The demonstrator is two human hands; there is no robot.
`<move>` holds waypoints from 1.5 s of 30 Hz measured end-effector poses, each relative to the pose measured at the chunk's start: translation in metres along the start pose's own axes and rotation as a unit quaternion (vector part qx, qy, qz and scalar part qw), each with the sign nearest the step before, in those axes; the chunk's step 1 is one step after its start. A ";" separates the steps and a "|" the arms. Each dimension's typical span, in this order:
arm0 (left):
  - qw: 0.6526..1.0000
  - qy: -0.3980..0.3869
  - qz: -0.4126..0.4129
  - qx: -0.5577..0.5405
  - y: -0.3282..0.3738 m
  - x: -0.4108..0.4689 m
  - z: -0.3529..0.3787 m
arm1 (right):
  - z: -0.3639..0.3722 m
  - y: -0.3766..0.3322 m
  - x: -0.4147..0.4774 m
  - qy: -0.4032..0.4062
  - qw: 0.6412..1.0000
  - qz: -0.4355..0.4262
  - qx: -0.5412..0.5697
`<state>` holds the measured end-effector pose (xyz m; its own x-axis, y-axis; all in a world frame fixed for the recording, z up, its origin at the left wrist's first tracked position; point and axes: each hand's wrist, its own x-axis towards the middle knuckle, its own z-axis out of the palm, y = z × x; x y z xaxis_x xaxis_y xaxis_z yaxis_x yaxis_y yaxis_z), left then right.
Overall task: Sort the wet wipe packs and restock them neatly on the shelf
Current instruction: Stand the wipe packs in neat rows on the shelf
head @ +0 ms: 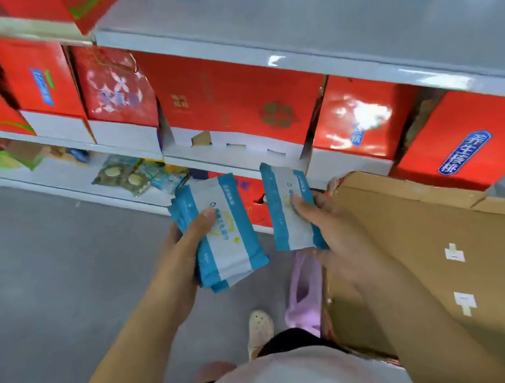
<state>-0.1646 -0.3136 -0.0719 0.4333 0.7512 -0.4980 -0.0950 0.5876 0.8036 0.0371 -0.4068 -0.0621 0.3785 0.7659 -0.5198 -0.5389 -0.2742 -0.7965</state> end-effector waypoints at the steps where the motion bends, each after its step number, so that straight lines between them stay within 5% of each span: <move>1: 1.000 -0.008 0.003 -0.009 0.014 0.012 -0.002 | 0.008 -0.009 0.012 -0.009 1.000 0.003 0.003; 9: 0.997 -0.072 0.013 -0.033 0.112 0.109 -0.008 | 0.063 -0.062 0.091 -0.014 0.999 -0.044 0.003; 20: 0.983 -0.176 0.018 0.041 0.259 0.265 0.006 | 0.130 -0.120 0.174 0.136 0.971 -0.197 0.002; 26: 0.973 -0.226 -0.004 0.048 0.293 0.313 0.032 | 0.127 -0.179 0.208 0.339 0.872 -0.311 -0.168; 30: 0.972 -0.228 0.003 0.051 0.302 0.344 0.056 | 0.102 -0.236 0.243 0.402 0.800 -0.332 -0.295; 37: 0.973 -0.214 0.029 0.082 0.305 0.393 0.111 | 0.044 -0.329 0.347 0.396 0.744 -0.337 -0.421; 45: 0.974 -0.102 0.153 0.134 0.282 0.403 0.141 | -0.006 -0.381 0.462 0.306 0.700 -0.388 -0.516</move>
<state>0.1098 0.1125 -0.0001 0.5928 0.7876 -0.1679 -0.0226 0.2247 0.9742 0.4213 0.0478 -0.0005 0.6778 0.6109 0.4092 0.7179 -0.4298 -0.5476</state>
